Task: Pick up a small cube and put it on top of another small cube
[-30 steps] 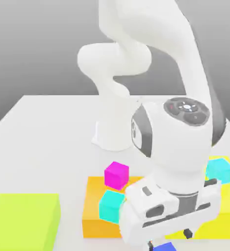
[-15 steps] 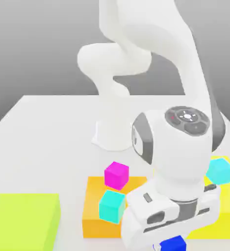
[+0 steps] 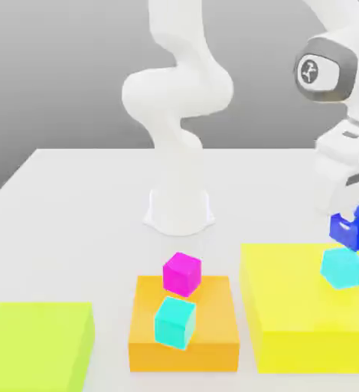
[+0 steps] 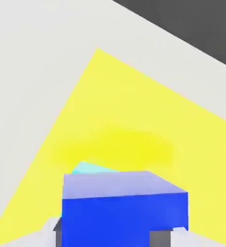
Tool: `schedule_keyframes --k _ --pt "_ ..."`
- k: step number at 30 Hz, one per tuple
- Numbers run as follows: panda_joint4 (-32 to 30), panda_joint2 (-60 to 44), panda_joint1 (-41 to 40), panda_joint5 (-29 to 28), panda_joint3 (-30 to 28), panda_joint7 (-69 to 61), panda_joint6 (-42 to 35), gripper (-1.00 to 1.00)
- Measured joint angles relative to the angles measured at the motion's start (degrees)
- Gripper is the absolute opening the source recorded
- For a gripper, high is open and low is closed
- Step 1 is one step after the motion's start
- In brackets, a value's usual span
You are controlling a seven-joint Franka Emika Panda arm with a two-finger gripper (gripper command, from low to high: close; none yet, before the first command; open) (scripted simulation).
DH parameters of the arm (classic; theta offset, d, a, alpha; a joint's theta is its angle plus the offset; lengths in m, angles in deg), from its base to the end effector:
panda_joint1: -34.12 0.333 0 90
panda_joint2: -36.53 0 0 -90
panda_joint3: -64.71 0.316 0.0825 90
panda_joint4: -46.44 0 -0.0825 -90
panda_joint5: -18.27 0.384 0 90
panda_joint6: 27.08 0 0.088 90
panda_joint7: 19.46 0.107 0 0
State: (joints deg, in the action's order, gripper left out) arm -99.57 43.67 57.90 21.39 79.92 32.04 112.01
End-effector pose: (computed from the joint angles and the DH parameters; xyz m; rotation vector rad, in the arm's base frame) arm 0.3472 0.2794 0.3133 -3.1125 0.4092 0.0032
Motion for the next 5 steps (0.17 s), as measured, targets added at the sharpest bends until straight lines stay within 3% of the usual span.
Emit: schedule_keyframes --k 2,3,5 --pt "-1.3 -3.3 0.0 -1.2 0.2 1.1 4.5 -1.00" --pt "-1.7 -4.4 0.0 -1.7 0.2 1.5 6.0 1.00" --pt "-1.7 -4.4 -0.1 -1.7 0.2 1.4 6.0 1.00"
